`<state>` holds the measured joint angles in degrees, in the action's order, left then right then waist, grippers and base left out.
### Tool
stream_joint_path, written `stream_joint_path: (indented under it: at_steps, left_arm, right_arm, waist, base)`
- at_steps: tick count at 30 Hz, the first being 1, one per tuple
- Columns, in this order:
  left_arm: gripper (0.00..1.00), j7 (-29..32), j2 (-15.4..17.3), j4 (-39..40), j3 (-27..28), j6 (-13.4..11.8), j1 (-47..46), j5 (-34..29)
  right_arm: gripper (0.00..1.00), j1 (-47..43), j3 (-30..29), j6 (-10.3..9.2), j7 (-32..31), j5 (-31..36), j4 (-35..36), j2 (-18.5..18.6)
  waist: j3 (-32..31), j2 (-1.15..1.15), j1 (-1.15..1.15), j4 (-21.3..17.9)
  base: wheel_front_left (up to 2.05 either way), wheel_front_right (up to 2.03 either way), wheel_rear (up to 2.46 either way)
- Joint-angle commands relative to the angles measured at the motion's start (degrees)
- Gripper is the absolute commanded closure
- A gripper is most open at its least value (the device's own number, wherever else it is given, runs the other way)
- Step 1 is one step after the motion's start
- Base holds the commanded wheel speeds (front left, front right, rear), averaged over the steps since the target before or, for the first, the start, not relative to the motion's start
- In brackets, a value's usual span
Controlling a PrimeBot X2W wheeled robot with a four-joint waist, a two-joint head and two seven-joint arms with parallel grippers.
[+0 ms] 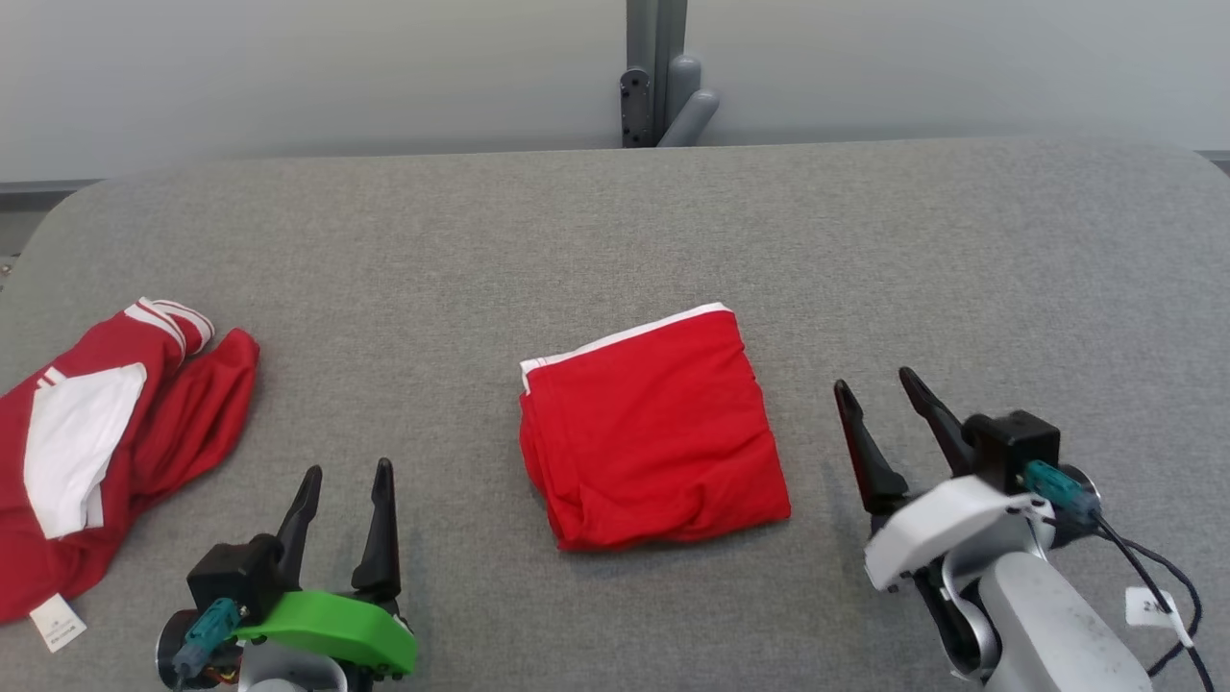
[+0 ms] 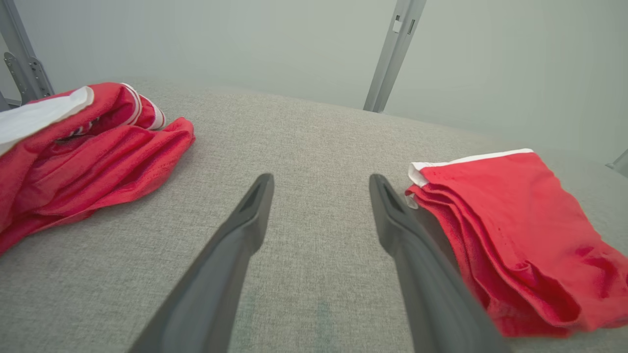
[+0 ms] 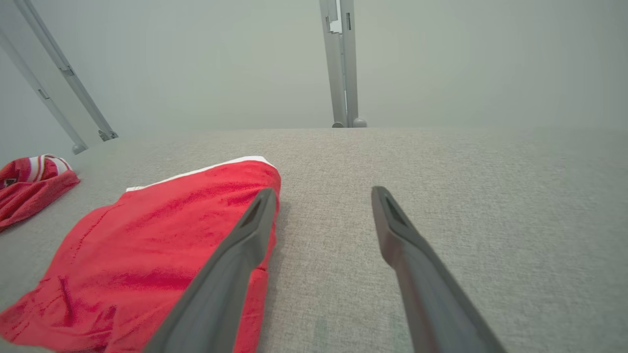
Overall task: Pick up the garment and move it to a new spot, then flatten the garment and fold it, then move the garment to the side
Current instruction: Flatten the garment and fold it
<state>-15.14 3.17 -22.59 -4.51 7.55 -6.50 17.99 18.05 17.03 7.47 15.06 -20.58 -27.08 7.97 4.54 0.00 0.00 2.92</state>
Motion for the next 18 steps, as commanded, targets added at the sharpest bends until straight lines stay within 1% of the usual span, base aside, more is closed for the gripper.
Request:
stream_joint_path:
  at_steps: [1,2,5,10,18]
  left_arm:
    - [0.00,0.00,0.02,0.50,1.36,-0.20,1.30,-1.30]
    - [0.00,0.00,-0.09,0.91,2.45,-0.19,1.92,-2.40]
    - [0.00,0.00,-0.19,1.28,3.37,-0.19,2.79,-3.63]
    - [0.00,0.00,-0.18,1.95,3.59,-0.18,4.47,-3.72]
    - [0.00,0.00,-0.20,4.05,3.28,-0.45,6.99,-4.02]
  right_arm:
    - [0.00,-3.00,-3.92,0.03,0.15,2.89,1.62,-0.79]
    - [0.00,-5.53,-7.47,0.03,0.16,5.38,2.85,-1.19]
    - [0.00,-8.64,-11.32,0.02,0.15,7.65,4.43,-2.14]
    - [0.00,-11.74,-13.85,0.02,0.16,9.45,5.81,-3.21]
    - [0.00,-14.62,-14.93,0.02,0.16,10.03,7.80,-4.49]
  waist:
    - [-1.17,0.00,0.00,-2.52]
    - [-1.39,0.00,0.00,-3.40]
    - [-1.90,0.00,0.00,-4.42]
    - [-3.13,0.00,0.00,-5.55]
    - [-4.24,0.00,0.00,-5.88]
  base:
    - [0.00,0.00,0.00]
    - [0.00,0.00,0.00]
    - [0.00,0.00,0.00]
    - [0.00,0.00,0.00]
    - [0.00,0.00,0.00]
